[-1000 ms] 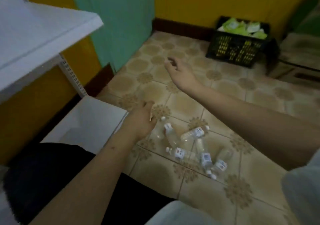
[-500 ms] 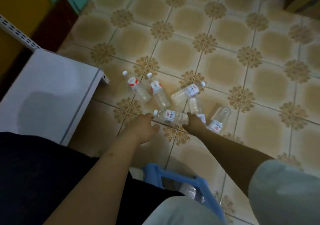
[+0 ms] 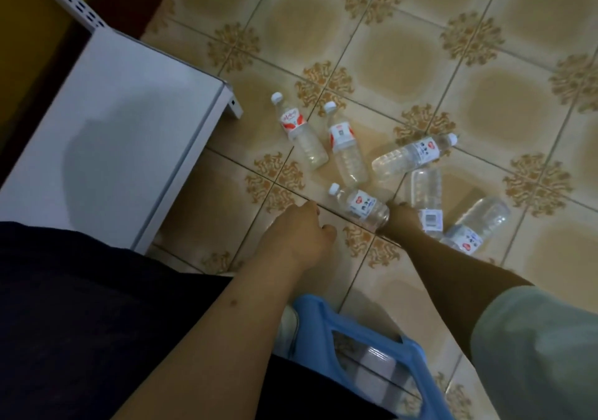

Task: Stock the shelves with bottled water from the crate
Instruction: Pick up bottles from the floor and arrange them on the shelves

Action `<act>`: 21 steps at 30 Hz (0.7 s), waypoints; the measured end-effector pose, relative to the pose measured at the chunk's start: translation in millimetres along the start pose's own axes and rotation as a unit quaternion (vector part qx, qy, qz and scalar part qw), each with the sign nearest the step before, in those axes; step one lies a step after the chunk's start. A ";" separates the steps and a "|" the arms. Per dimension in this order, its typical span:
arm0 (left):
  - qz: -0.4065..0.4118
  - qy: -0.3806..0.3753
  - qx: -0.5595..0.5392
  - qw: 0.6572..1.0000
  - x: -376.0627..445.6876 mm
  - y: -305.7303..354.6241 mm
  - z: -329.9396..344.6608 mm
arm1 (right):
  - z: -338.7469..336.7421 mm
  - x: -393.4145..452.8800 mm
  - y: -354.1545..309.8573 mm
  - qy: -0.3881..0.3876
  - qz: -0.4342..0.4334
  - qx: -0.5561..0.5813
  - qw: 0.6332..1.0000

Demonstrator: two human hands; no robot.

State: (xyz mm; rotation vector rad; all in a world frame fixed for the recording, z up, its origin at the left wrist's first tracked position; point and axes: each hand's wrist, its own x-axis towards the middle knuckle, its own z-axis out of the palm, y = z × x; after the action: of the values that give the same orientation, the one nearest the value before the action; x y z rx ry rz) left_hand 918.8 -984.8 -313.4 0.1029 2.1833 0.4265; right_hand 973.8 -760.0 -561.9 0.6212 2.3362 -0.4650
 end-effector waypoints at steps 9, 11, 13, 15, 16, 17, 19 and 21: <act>-0.075 0.016 -0.116 0.990 1.9 9.0 -14.5 | -12.0 -105.4 -43.9 -0.231 -0.057 0.431 0.871; -0.110 0.056 -0.172 0.977 4.5 0.1 -16.7 | -23.5 -123.3 -59.2 -0.218 -0.101 0.448 0.861; -0.147 0.098 -0.273 0.946 2.6 -8.0 -21.7 | -45.0 -142.3 -79.6 -0.197 -0.152 0.451 0.857; -0.166 0.126 -0.381 0.901 -3.2 -11.4 -29.8 | -70.5 -158.5 -100.7 -0.162 -0.190 0.457 0.854; -0.156 0.138 -0.438 0.874 -7.4 -11.3 -34.5 | -82.8 -166.1 -110.8 -0.140 -0.206 0.461 0.852; -0.136 0.151 -0.493 0.846 -12.3 -10.3 -39.8 | -93.9 -173.4 -119.5 -0.119 -0.222 0.462 0.851; -0.077 0.176 -0.552 0.811 -25.4 -8.8 -52.0 | -117.2 -188.3 -132.2 -0.080 -0.249 0.460 0.848; -0.026 0.190 -0.593 0.782 -44.1 -4.9 -61.7 | -141.6 -201.2 -136.7 -0.039 -0.263 0.456 0.849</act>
State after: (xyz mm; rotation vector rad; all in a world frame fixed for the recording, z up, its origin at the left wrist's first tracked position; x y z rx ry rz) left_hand 897.2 -1015.7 -247.5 -0.7930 1.8690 1.8176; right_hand 960.5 -866.8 -301.8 0.3191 2.0769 -1.8715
